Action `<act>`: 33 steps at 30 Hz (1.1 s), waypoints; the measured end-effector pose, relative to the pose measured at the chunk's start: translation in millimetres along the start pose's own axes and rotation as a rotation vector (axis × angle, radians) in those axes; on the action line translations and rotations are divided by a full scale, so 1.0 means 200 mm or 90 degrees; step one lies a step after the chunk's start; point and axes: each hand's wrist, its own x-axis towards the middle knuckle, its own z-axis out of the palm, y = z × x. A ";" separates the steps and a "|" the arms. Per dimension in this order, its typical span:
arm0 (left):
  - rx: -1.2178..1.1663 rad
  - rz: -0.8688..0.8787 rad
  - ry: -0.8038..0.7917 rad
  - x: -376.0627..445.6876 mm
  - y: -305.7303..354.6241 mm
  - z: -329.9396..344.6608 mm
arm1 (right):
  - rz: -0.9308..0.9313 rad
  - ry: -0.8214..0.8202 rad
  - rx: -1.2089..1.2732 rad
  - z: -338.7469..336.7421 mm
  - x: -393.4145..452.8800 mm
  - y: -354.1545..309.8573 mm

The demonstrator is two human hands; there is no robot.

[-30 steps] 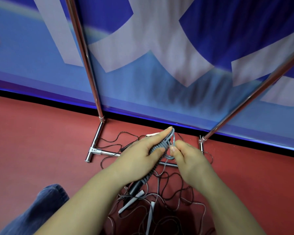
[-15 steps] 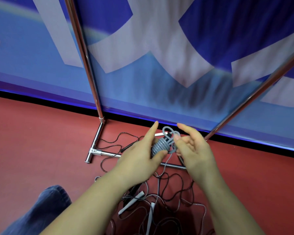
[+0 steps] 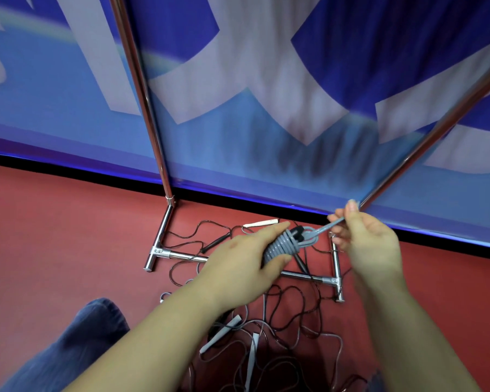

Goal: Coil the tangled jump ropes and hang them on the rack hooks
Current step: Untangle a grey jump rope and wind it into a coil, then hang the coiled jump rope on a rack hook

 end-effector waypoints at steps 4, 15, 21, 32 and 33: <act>-0.005 0.023 0.021 -0.07 0.05 -0.07 | -0.022 -0.012 0.052 -0.03 -0.10 -0.08; -0.402 0.064 0.118 -0.29 0.49 -0.20 | -0.295 -0.210 -0.177 -0.12 -0.62 -0.61; -0.395 0.119 0.096 -0.28 0.97 -0.48 | -0.373 -0.124 -0.151 -0.34 -0.73 -1.06; -0.381 0.249 0.137 -0.11 1.62 -1.01 | -0.362 -0.233 -0.141 -0.65 -0.73 -1.87; -0.378 0.253 0.147 -0.07 1.66 -1.04 | -0.359 -0.234 -0.147 -0.66 -0.70 -1.90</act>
